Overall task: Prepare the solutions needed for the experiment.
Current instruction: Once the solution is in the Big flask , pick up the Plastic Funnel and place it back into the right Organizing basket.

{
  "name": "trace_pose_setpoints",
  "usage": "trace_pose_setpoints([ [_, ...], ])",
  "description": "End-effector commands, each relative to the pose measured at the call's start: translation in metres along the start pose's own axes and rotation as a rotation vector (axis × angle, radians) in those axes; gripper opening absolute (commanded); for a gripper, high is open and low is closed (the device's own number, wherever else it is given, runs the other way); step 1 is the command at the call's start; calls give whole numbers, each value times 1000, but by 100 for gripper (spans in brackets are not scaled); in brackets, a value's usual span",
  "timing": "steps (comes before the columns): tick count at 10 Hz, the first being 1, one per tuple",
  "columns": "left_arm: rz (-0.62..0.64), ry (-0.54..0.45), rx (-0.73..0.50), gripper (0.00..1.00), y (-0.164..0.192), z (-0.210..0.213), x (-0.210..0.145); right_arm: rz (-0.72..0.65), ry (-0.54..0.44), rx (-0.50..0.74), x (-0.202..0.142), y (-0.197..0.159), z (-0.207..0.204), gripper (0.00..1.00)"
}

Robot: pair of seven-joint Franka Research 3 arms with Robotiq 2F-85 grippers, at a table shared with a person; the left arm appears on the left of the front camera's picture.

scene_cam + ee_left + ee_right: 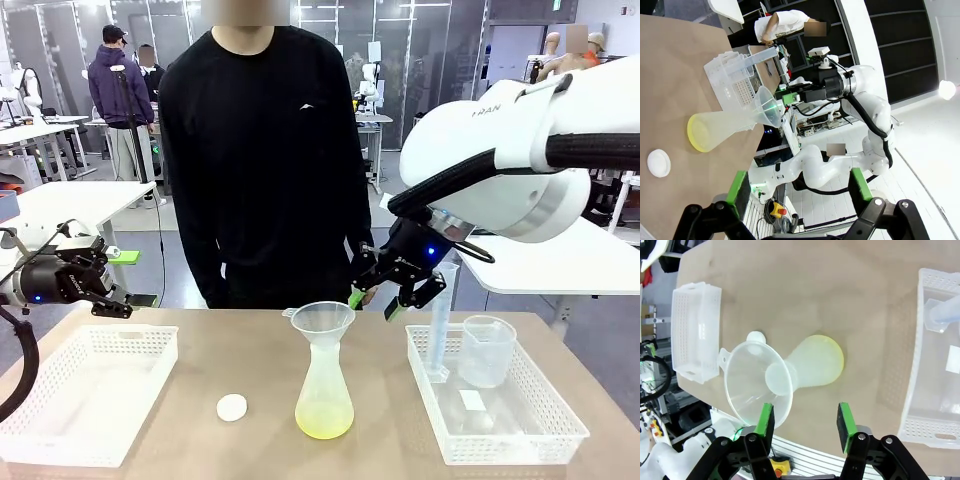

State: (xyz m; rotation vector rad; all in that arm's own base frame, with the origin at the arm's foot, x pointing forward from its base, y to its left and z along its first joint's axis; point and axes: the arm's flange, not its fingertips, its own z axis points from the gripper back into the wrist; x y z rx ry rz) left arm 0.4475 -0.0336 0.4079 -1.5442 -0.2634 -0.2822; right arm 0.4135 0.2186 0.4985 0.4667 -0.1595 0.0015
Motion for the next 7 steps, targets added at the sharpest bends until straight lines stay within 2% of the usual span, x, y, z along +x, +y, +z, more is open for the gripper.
trace_pose_setpoints([
  [1,-14,-6,-5,100,-2,-1,0,-52,-13,28,2,15,-7,64],
  [7,-14,-6,-5,100,-2,-1,0,-129,14,-24,9,23,-29,64],
])
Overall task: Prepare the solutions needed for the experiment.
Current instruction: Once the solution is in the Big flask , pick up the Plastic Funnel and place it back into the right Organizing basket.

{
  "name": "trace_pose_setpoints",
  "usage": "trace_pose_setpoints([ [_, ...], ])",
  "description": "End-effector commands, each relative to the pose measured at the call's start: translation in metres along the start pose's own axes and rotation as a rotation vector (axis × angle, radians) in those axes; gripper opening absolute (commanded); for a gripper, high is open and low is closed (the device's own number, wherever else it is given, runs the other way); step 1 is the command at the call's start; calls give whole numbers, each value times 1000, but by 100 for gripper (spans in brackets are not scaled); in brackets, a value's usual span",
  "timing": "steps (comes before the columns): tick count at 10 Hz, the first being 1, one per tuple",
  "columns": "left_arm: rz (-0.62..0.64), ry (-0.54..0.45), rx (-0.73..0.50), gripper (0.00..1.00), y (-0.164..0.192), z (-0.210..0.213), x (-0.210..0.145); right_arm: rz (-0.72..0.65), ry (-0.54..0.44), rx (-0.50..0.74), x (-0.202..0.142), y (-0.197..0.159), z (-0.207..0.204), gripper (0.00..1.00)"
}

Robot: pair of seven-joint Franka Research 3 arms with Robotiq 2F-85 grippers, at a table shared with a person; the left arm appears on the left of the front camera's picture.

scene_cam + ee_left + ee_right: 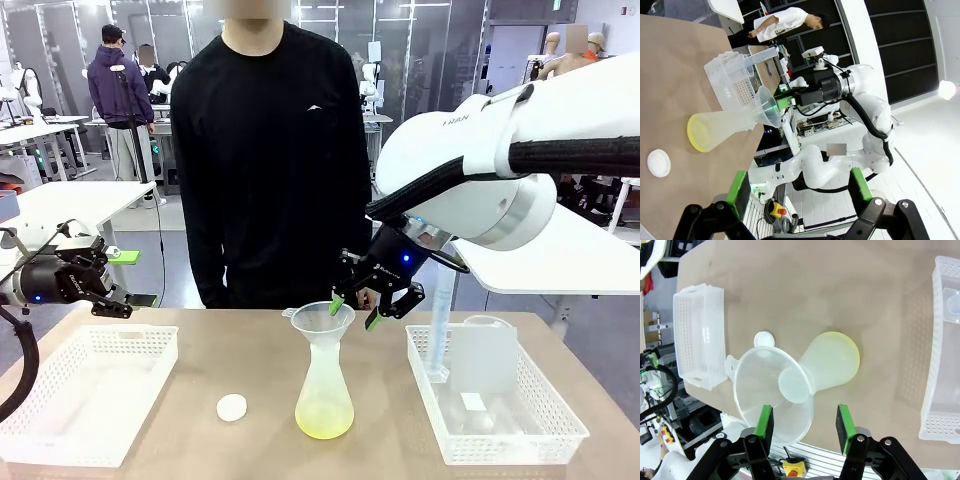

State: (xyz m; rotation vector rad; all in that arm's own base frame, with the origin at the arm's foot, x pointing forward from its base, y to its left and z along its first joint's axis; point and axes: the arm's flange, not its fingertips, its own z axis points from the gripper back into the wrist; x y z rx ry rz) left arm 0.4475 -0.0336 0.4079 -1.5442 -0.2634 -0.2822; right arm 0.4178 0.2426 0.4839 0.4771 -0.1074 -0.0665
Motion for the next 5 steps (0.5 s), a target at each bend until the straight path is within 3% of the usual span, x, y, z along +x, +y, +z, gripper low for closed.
trace_pose_setpoints([
  [1,-14,-6,-5,100,-2,-1,0,-86,-32,-54,12,6,-6,64],
  [4,-14,-6,-5,100,-2,-1,0,-110,3,9,17,-5,-13,64],
  [5,-14,-6,-5,100,-2,-1,0,-117,18,30,18,-7,-15,50],
])
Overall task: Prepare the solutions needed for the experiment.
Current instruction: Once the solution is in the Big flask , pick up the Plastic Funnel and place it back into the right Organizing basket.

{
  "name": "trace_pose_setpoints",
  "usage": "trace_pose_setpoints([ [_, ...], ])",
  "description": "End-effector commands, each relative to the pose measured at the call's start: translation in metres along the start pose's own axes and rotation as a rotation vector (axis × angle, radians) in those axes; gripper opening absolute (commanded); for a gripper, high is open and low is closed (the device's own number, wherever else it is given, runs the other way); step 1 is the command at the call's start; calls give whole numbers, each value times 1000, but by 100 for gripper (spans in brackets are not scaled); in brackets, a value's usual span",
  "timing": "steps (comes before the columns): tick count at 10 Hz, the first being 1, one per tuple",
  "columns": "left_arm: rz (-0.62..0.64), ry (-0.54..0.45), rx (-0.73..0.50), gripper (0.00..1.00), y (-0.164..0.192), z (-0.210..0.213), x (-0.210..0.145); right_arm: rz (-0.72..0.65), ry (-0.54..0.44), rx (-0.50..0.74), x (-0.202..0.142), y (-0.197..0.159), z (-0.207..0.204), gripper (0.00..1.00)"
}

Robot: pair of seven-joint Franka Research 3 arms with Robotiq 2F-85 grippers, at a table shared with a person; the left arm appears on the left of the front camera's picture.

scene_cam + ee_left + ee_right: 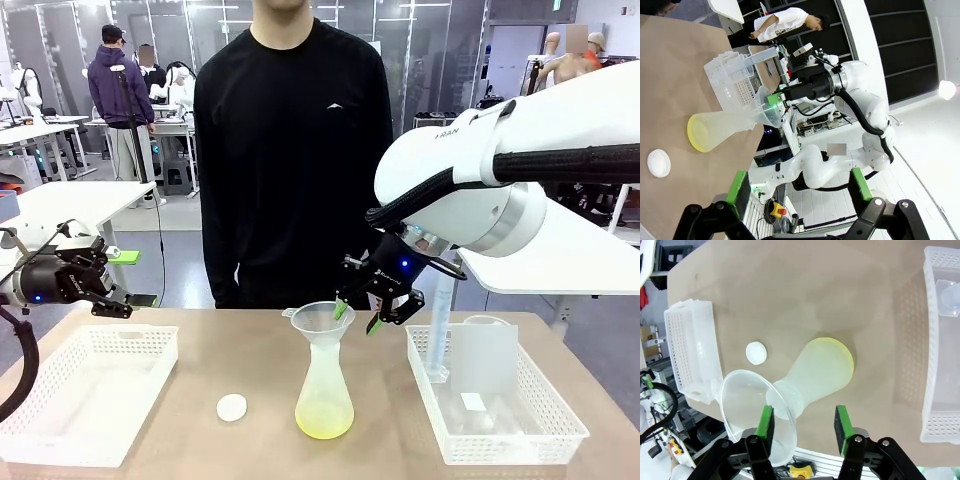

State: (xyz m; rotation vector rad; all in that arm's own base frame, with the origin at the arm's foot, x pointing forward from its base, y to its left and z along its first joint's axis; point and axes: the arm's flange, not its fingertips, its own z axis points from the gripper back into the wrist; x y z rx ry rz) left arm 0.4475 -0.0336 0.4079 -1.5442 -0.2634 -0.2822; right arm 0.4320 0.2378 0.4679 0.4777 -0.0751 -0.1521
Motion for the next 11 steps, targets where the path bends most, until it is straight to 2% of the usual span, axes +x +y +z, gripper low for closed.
trace_pose_setpoints([
  [1,-14,-6,-5,100,-2,-1,0,-36,24,51,6,3,-2,50],
  [2,-14,-6,-5,100,-2,-1,0,-42,40,53,5,3,-2,35],
  [3,-14,-6,-5,100,-2,-1,0,-50,39,34,5,2,-1,43],
  [4,-14,-6,-5,100,-2,-1,0,-45,38,39,4,2,-1,18],
  [5,-14,-6,-5,100,-2,-1,0,-47,47,50,4,1,-1,26],
  [6,-14,-6,-5,100,-2,-1,0,-48,56,48,5,0,-2,1],
  [7,-14,-6,-5,100,-2,-1,0,-49,62,48,6,-1,-3,9],
  [8,-14,-6,-5,100,-2,-1,0,-47,65,48,6,0,-3,0],
  [11,-14,-6,-5,100,-2,-1,0,-38,71,51,7,1,-5,0],
])
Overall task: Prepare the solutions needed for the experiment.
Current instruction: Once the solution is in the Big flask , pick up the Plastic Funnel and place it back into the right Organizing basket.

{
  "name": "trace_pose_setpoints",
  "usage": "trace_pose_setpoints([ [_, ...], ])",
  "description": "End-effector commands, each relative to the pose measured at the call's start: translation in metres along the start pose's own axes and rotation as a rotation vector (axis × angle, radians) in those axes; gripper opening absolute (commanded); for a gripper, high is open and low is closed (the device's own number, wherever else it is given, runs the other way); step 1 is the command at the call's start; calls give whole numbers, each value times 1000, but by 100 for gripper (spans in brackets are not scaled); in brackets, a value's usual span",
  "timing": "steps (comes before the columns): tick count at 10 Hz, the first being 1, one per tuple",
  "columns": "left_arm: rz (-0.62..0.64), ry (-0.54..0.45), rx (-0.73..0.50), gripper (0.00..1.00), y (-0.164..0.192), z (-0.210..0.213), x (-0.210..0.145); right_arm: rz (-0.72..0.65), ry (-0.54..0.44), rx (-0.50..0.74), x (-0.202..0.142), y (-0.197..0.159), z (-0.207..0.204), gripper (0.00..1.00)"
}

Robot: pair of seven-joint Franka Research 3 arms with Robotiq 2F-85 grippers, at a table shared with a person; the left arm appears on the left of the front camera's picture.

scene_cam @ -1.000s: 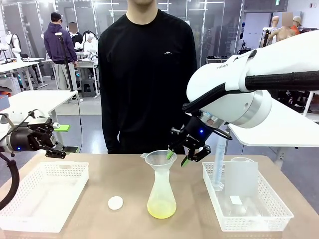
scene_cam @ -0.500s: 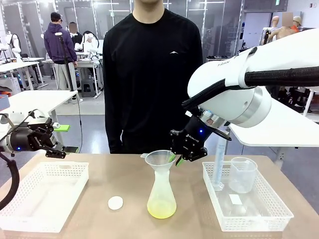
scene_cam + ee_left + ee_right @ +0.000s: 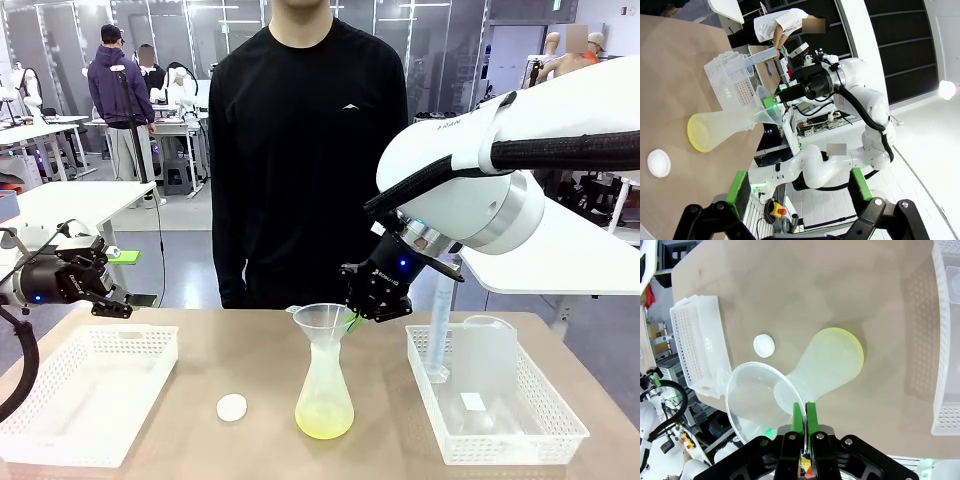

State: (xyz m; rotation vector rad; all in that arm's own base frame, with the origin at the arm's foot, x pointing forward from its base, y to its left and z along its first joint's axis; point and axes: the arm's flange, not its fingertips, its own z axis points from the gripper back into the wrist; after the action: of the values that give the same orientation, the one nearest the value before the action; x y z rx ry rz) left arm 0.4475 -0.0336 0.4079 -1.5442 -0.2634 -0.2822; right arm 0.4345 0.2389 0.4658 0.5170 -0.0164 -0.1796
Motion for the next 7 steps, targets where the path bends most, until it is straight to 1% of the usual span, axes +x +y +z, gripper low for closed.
trace_pose_setpoints([
  [1,-14,-6,-5,100,-2,-1,0,11,19,21,4,1,-1,0],
  [4,-14,-6,-5,100,-2,-1,0,36,-1,46,-5,3,6,0],
  [6,-14,-6,-5,100,-2,-1,0,71,-39,45,-15,8,18,0],
  [7,-14,-6,-5,100,-2,-1,0,89,-73,53,-20,11,25,0],
])
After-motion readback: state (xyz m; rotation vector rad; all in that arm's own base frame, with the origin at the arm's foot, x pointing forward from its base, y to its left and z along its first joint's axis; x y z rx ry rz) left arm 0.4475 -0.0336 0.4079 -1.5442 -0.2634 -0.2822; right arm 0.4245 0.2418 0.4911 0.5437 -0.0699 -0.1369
